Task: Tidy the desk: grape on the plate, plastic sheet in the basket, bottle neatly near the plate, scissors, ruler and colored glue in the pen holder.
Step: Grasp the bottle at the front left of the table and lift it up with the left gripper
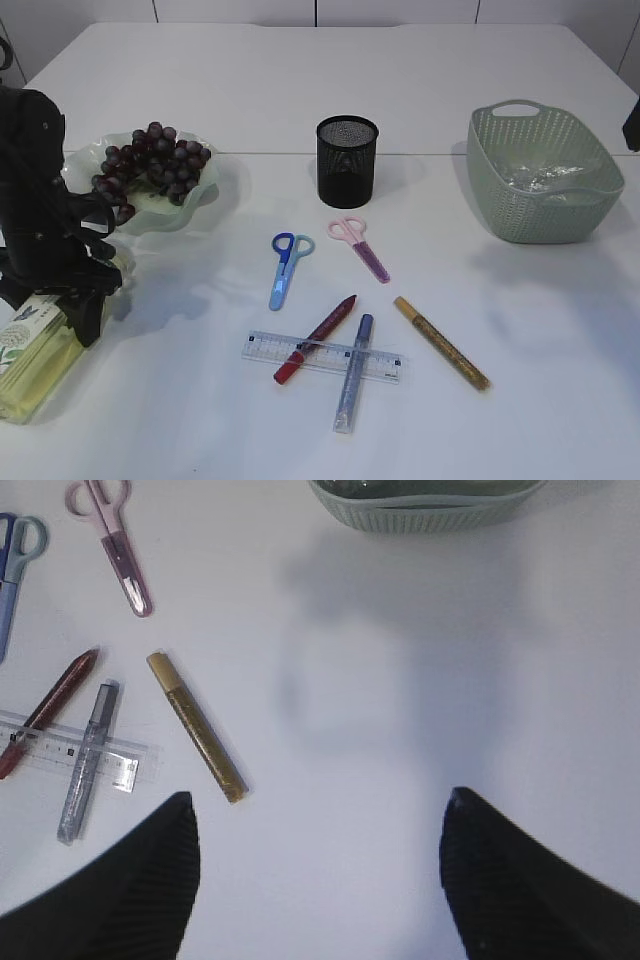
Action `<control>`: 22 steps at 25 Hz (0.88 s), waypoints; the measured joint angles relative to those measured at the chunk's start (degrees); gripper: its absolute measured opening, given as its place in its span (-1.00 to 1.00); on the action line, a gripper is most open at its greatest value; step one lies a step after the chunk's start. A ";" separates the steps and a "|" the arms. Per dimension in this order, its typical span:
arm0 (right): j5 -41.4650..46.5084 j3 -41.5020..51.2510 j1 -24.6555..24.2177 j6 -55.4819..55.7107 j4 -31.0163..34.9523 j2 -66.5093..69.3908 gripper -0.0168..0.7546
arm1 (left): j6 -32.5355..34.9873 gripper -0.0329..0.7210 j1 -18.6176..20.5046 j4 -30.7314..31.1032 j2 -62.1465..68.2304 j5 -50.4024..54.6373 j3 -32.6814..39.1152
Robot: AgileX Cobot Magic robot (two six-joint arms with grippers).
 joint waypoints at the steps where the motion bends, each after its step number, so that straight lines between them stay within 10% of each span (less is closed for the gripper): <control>1: 0.00 0.00 0.00 0.00 0.00 0.00 0.50 | 0.00 0.29 0.00 0.00 -0.11 -0.11 0.00; 22: 0.00 0.00 0.00 0.00 0.00 0.00 0.50 | 0.00 0.29 0.00 0.00 -10.58 -3.86 0.66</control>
